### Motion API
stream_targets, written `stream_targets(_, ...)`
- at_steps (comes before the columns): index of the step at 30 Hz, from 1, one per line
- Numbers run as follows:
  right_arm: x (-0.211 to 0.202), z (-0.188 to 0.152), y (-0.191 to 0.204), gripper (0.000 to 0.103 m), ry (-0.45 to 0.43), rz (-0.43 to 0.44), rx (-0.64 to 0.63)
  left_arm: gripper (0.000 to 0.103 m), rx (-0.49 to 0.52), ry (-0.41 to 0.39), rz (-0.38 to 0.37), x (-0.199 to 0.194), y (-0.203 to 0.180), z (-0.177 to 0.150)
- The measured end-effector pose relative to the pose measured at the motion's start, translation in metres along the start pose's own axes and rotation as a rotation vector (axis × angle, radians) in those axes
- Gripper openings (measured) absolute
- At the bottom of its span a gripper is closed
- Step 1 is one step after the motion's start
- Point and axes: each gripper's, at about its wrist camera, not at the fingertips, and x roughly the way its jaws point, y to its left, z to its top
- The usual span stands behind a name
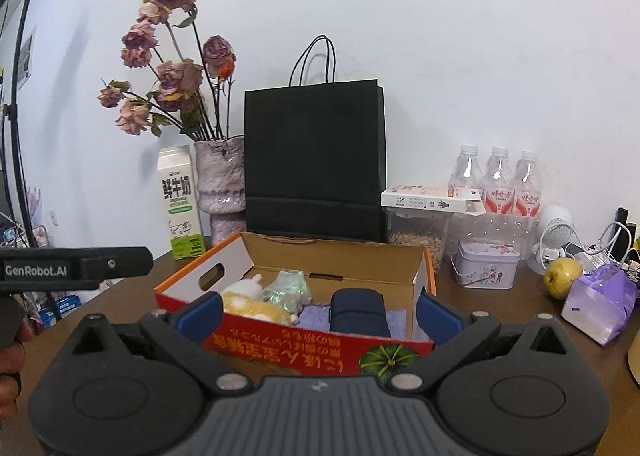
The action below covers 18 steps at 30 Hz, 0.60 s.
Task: Organize objects
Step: 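Move both tools back toward the remaining items on the table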
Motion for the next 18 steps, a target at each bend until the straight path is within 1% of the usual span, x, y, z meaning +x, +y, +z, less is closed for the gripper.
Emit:
stream_targets(9,-0.031,-0.017,0.009,0.103,0.022,0.007,-0.026,0.103,0.022,0.03,0.025,-0.031,0.008,-0.021)
stream_targets(18,-0.053,-0.043,0.015,0.103,0.077,0.005,-0.063,0.103,0.036,0.079,0.061,-0.051,0.017,-0.042)
